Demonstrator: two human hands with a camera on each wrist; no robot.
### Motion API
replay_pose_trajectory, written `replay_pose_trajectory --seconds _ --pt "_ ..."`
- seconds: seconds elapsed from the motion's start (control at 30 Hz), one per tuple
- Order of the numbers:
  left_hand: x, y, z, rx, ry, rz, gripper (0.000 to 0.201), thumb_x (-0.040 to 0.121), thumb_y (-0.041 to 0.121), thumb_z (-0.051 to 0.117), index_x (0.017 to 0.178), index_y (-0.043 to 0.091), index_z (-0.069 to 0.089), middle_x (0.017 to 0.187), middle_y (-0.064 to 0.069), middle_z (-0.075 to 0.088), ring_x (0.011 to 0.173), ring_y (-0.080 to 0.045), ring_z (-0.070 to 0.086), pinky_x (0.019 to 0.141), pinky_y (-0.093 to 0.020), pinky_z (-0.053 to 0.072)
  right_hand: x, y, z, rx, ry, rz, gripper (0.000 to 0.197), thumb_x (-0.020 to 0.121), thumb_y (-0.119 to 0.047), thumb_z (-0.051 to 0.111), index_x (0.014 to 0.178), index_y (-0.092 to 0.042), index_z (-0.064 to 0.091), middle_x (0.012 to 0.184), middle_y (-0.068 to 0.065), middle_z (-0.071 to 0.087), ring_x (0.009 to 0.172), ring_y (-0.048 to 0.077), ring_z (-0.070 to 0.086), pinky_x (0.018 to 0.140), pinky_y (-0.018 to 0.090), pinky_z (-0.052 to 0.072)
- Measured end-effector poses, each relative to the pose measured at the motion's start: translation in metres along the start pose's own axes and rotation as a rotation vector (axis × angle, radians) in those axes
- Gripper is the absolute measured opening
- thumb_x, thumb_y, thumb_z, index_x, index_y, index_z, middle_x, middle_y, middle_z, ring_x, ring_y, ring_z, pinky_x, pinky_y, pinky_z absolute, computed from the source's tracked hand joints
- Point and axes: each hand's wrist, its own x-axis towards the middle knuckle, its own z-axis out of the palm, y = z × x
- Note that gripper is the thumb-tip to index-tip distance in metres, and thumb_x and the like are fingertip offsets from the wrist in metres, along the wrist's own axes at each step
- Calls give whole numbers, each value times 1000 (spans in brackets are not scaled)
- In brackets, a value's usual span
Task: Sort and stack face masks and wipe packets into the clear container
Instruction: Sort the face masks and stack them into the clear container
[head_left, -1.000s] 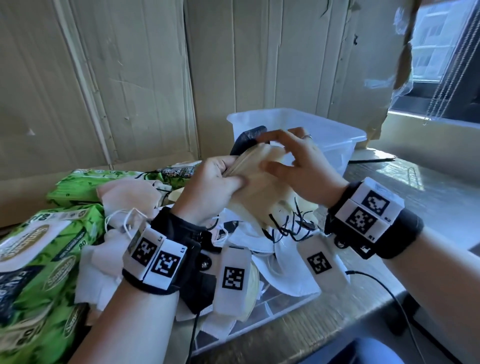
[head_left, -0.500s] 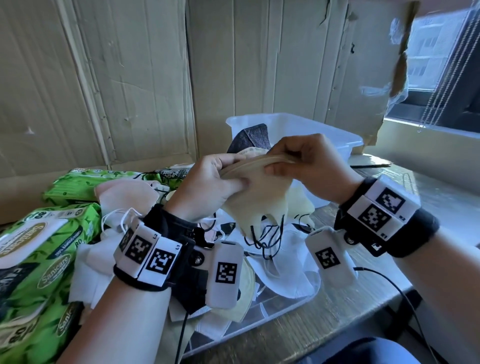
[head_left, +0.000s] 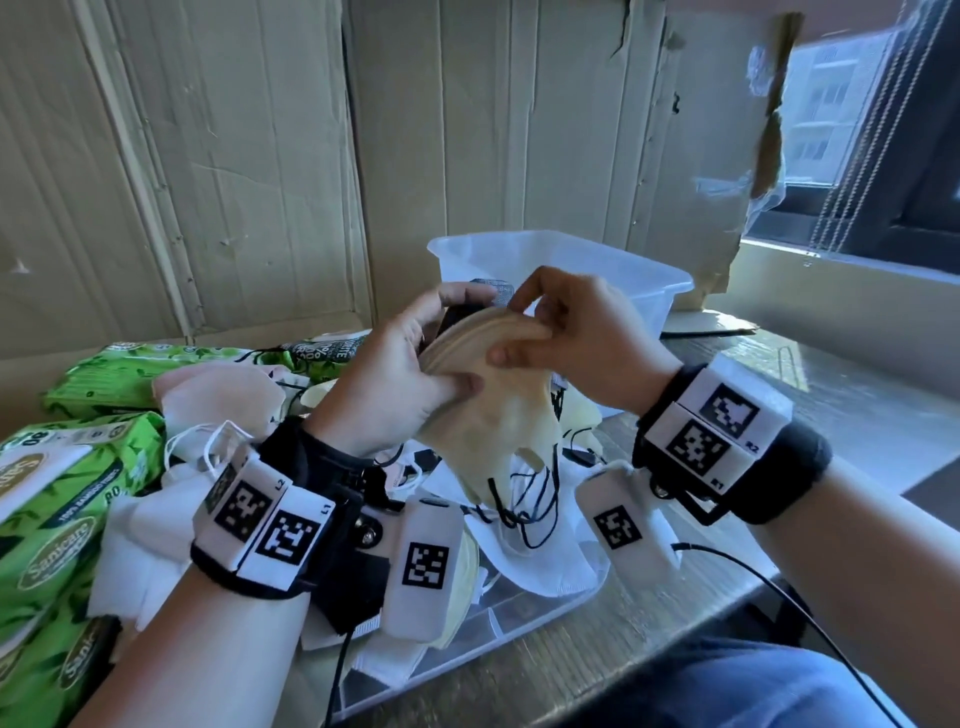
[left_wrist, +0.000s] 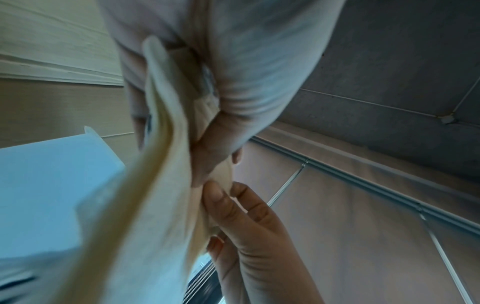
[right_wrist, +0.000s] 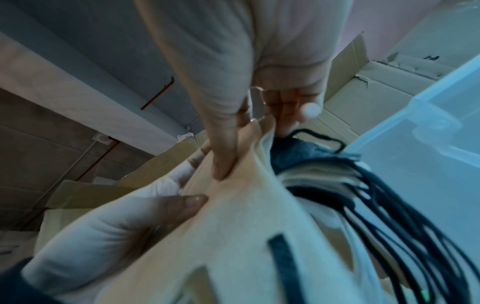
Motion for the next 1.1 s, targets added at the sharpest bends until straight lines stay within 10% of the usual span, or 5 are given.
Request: replay_pose_trajectory --seconds 0.3,0.4,0.87,1.03,1.1 --pt "1 0 -1 74 11 -67 26 79 8 71 103 18 70 98 3 73 86 -6 64 78 -19 49 -12 15 -8 442 -103 -145 25 67 -6 74 74 -26 61 70 -9 63 65 2 53 65 18 44" --pt "1 2 -2 31 -34 -115 30 77 30 69 95 7 71 89 -13 72 78 -17 64 70 -28 49 -4 18 -15 629 -207 -55 52 66 2 75 102 -31 57 80 19 60 71 19 58 70 31 54" --pt "4 -5 -5 28 -30 -129 35 89 -8 51 100 23 62 86 10 70 79 -5 64 72 -21 53 6 14 0 604 -131 115 63 75 6 67 124 -19 37 72 1 53 61 7 58 62 20 52" --pt "3 1 -5 26 140 7 59 89 -14 47 122 34 43 107 -38 47 61 4 58 65 -12 50 -2 20 6 673 -310 129 70 59 -9 71 119 -19 38 81 7 64 70 22 63 65 36 56" --pt "5 -2 -8 49 154 42 52 88 -10 48 116 34 53 114 -27 55 82 -6 62 88 -29 51 -4 25 7 700 -377 125 66 57 -8 71 114 -19 42 75 4 68 63 18 65 65 29 56"
